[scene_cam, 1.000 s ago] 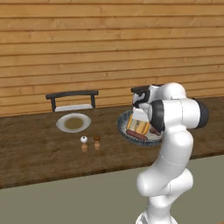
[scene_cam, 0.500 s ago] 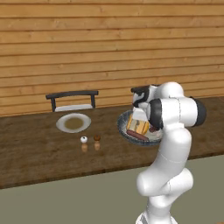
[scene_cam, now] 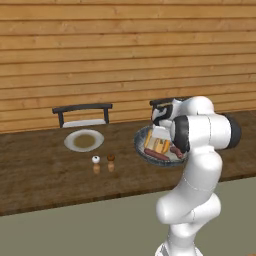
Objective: Place one bun and one sausage from the bowl on each plate.
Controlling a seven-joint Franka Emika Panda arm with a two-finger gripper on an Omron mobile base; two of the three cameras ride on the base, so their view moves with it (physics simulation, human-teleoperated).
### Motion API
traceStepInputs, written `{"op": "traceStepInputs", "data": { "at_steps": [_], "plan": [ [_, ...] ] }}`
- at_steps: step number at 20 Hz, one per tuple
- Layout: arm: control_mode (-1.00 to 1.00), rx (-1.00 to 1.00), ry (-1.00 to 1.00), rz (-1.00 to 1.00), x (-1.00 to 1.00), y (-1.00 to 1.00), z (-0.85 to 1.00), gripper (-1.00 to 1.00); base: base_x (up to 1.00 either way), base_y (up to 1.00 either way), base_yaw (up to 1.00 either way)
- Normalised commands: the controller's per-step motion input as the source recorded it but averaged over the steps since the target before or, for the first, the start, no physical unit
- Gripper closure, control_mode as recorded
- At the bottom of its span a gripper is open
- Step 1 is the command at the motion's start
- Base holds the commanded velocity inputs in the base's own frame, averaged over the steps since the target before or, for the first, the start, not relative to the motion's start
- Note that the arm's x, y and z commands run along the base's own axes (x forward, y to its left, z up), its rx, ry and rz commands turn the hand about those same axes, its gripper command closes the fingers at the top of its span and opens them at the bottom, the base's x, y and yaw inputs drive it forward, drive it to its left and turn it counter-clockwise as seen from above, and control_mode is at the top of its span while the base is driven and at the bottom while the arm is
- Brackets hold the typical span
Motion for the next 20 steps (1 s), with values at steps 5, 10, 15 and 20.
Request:
{"op": "traceStepInputs", "data": {
  "at_steps": [5,10,15,20],
  "plan": [
    [-1.0,-0.04,0.0,-0.01,0.0,-0.02,0.16,1.0,0.0,0.0,0.0],
    [-1.0,-0.11,0.0,-0.01,-0.03,-0.3,0.76,1.0,0.0,0.0,0.0],
    [-1.0,-0.18,0.0,0.01,-0.01,-0.63,0.73,1.0,0.0,0.0,0.0],
    [-1.0,-0.25,0.0,0.17,0.0,-1.0,0.33,1.0,0.0,0.0,0.0]
  ]
}}
